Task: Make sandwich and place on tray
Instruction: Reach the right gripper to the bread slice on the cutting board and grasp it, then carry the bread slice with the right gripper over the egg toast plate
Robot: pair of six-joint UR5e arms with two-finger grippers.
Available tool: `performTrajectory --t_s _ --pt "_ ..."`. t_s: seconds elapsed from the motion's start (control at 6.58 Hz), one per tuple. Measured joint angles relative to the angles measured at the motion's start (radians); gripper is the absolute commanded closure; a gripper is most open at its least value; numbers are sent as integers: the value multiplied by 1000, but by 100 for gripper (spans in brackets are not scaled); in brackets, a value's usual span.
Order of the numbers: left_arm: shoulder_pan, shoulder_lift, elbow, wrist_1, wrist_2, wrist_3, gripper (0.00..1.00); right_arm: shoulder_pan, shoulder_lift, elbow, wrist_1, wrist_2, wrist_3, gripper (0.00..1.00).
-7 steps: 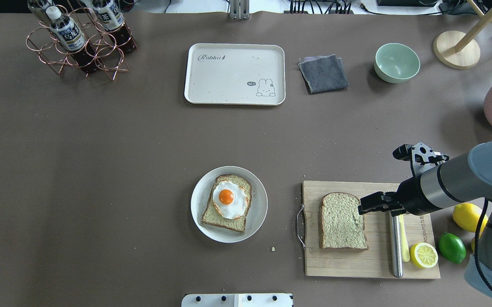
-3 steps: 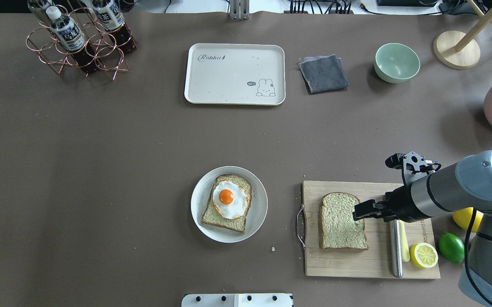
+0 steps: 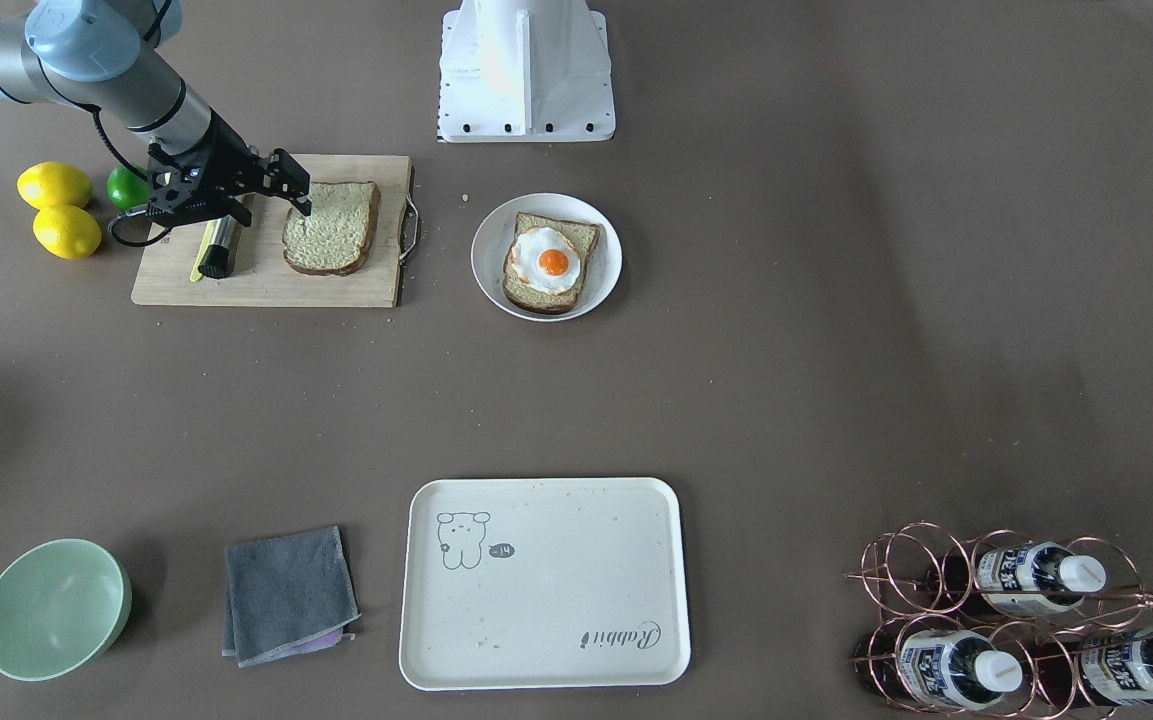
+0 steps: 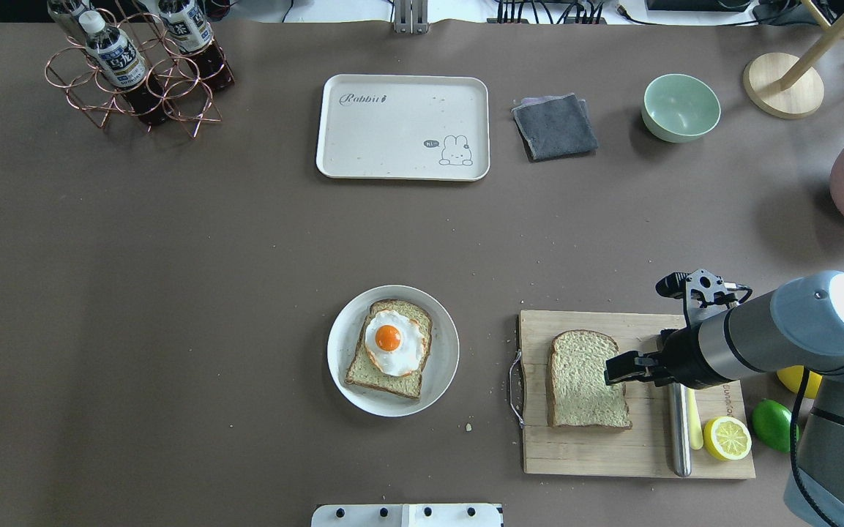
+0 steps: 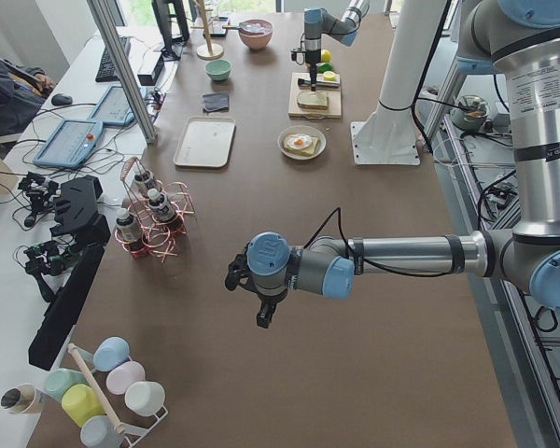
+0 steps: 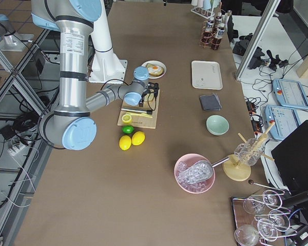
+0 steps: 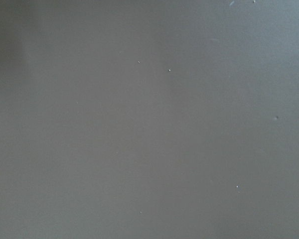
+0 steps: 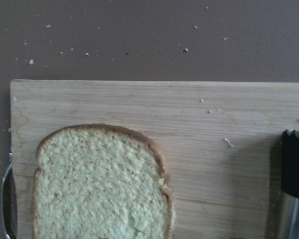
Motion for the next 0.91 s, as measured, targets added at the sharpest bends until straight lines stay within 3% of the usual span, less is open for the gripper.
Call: performTrajectory --t_s 0.46,0.91 --pt "-1 10 -5 -1 -1 1 2 -9 7 -14 1 -2 1 30" --pt "-1 12 -4 -2 -1 3 2 -18 8 -15 1 -2 1 34"
